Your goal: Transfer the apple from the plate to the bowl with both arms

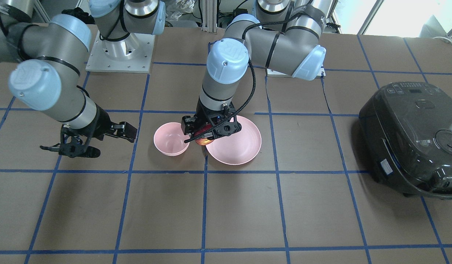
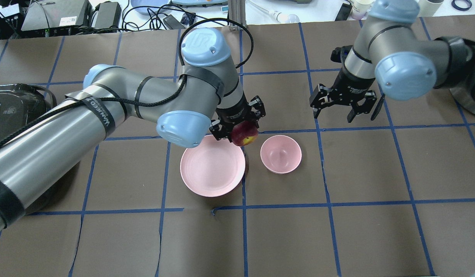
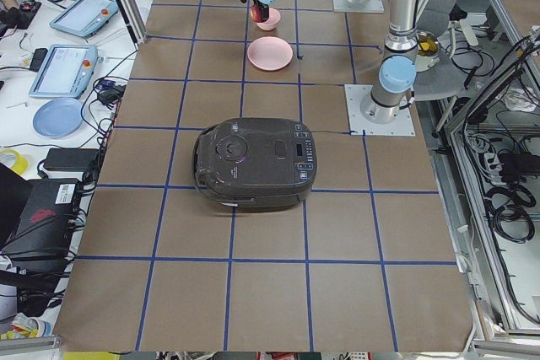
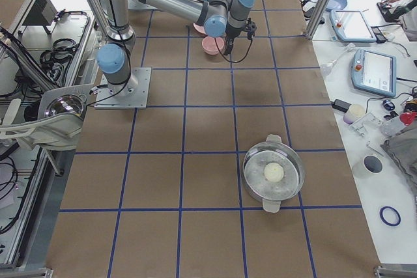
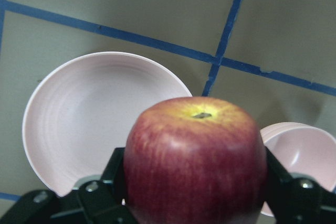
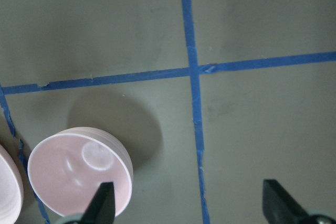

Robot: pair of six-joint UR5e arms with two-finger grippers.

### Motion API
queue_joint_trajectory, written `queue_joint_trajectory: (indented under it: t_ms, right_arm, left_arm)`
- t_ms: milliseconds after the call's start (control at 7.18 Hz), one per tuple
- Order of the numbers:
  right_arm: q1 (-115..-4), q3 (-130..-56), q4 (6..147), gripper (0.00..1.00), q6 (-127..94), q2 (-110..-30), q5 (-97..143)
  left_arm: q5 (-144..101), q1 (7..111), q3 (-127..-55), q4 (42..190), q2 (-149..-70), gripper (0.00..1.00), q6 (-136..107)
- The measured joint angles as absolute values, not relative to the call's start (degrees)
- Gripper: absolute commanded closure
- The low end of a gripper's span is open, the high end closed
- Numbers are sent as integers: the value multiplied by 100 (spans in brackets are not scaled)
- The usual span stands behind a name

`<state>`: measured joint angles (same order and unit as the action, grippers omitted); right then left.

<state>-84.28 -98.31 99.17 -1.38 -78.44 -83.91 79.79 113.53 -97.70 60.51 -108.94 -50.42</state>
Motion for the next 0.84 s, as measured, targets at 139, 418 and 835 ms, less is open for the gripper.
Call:
queue_joint_trajectory:
  t_ms: [139, 418, 835]
  right_arm:
    - [-8317, -9673, 9667, 0, -98, -7901, -8532]
    - [-8233, -9586, 9542, 0, 205, -7970, -8927]
    - [-8121, -9597, 9511, 0, 447, -8046, -9270]
  left_arm:
    - [7959, 11668, -9723, 5668, -11132, 96, -5598]
    - [7960, 12053, -9631, 5198, -11558, 95, -6044]
    - [7957, 12151, -9620, 5046, -11883, 20, -6046]
